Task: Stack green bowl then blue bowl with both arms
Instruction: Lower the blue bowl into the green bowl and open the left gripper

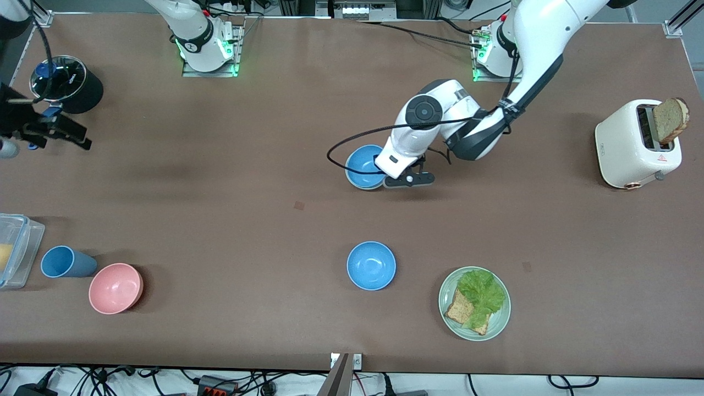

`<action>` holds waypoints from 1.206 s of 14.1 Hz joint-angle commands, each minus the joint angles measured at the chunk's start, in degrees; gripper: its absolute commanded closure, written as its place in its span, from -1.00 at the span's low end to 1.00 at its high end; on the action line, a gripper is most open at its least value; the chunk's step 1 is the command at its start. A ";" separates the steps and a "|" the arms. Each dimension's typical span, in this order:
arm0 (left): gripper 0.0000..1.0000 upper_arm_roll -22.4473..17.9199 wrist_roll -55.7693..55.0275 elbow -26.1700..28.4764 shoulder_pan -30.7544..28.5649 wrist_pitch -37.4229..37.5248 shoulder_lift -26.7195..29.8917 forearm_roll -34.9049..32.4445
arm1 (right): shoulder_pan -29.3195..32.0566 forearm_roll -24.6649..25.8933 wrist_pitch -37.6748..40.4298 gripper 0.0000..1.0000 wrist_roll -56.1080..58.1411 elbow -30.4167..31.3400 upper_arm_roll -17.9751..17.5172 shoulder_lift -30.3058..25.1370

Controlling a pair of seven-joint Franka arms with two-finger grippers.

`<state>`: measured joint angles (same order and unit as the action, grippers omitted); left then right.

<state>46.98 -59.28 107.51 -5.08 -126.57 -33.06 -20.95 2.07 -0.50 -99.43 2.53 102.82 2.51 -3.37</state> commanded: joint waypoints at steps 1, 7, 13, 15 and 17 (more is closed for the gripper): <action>-0.06 3.10 -1.45 -1.60 -3.16 5.87 3.44 -0.93 | 0.04 0.85 -1.91 -1.00 0.55 3.53 -0.40 -3.04; -0.18 10.94 -0.40 -4.24 -16.35 8.79 3.44 -0.93 | -0.40 0.76 -1.38 -1.00 1.25 -0.60 -0.75 0.20; -0.46 14.18 24.42 -10.22 -26.35 17.32 3.35 -0.67 | -0.31 0.68 -1.38 -1.00 0.99 -1.49 -0.66 0.65; -0.48 15.94 30.42 -10.31 -31.81 17.32 3.09 1.52 | -0.31 0.68 -1.38 -1.00 1.25 -1.57 -0.66 0.65; -0.50 16.04 36.83 -10.31 -34.28 17.49 3.09 2.14 | -0.31 0.76 -1.38 -1.00 1.25 -1.57 -0.66 0.65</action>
<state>61.27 -28.30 97.50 -36.74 -110.29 -29.69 -19.94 1.84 -0.48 -101.01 2.96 102.14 1.82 -2.93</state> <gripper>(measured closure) 0.260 0.000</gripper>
